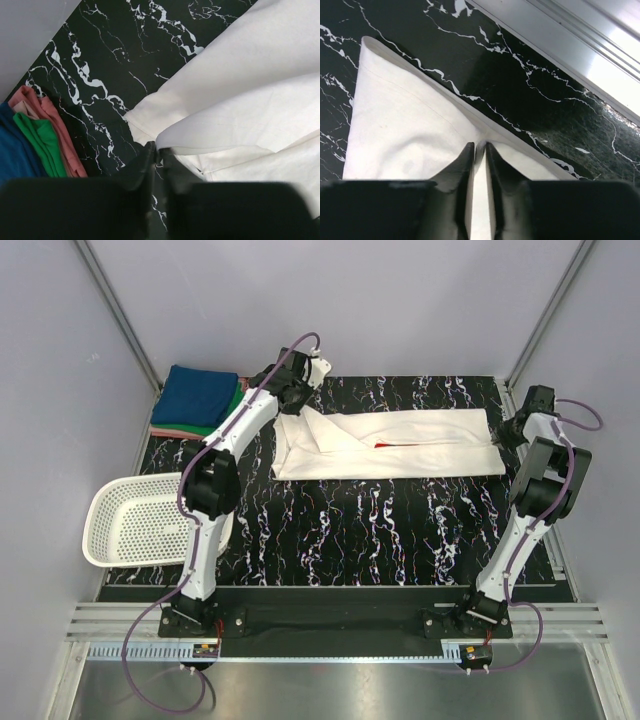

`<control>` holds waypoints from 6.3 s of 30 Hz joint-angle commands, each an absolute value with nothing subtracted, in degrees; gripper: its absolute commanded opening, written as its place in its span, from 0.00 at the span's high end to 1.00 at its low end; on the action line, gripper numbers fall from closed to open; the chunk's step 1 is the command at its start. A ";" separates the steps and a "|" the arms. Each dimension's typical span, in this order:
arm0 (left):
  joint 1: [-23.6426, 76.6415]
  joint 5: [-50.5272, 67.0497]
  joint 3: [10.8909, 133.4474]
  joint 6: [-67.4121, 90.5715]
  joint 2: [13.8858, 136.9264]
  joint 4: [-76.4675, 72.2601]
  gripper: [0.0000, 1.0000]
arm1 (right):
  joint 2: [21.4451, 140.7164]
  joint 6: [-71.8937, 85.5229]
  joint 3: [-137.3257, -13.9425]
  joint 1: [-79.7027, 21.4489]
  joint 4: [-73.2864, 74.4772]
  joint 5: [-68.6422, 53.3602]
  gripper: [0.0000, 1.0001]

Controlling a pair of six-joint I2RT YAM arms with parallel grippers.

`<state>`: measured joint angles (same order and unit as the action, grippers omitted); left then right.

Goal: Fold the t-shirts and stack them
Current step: Fold the tshirt

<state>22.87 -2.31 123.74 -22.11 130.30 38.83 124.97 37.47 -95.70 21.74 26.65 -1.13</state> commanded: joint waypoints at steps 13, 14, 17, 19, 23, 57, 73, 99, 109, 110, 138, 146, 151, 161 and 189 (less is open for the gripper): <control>22.59 1.30 128.70 -8.46 122.97 45.43 0.48 | 116.02 35.60 -98.88 20.30 36.91 2.73 0.45; 22.59 2.01 126.84 -6.87 121.57 45.87 0.48 | 115.67 35.33 -97.48 20.30 37.35 2.12 0.47; 22.68 4.30 115.55 -1.33 115.33 45.97 0.48 | 114.87 34.28 -94.06 20.30 36.66 0.62 0.55; 22.94 3.43 108.75 2.00 110.58 45.00 0.48 | 114.96 33.66 -92.91 20.30 36.65 0.18 0.60; 23.64 2.20 92.49 4.83 104.25 40.35 0.48 | 116.10 34.28 -90.00 20.30 34.01 -2.99 0.70; 24.17 2.02 73.05 19.86 102.57 24.70 0.44 | 111.70 30.42 -84.54 20.30 34.01 -3.77 0.66; 23.99 0.62 74.88 18.28 106.78 26.54 0.44 | 123.04 27.07 -94.75 19.60 34.72 -9.23 0.89; 21.27 2.28 77.16 17.14 107.84 25.93 0.48 | 123.75 26.63 -94.04 19.51 35.16 -5.71 0.93; 21.09 4.84 77.70 17.67 110.57 26.89 0.62 | 124.37 26.81 -94.48 19.51 37.18 -3.69 0.98; 21.09 4.40 77.52 17.84 110.57 27.16 0.79 | 124.37 26.89 -94.57 19.51 37.53 -3.34 0.98; 21.36 1.67 62.85 20.39 97.30 28.13 1.00 | 112.15 29.62 -79.20 19.51 40.08 5.27 1.00; 20.83 6.41 65.91 21.09 90.97 29.35 0.58 | 101.80 26.81 -80.42 14.70 38.85 4.22 0.65; 17.24 13.59 69.26 23.37 88.43 27.70 0.55 | 98.27 20.93 -82.79 3.89 34.20 -4.29 0.59; 8.96 25.40 69.43 24.88 66.73 26.89 0.46 | 103.42 4.31 -86.81 -24.07 21.27 -8.62 0.52; 8.96 9.23 66.97 20.04 48.51 31.99 0.41 | 132.01 -12.22 -105.38 -43.68 18.72 30.41 0.61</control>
<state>9.02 10.37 63.99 21.17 49.58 33.56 131.63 -10.68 -102.48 -43.55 22.57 23.75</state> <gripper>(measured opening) 0.588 0.452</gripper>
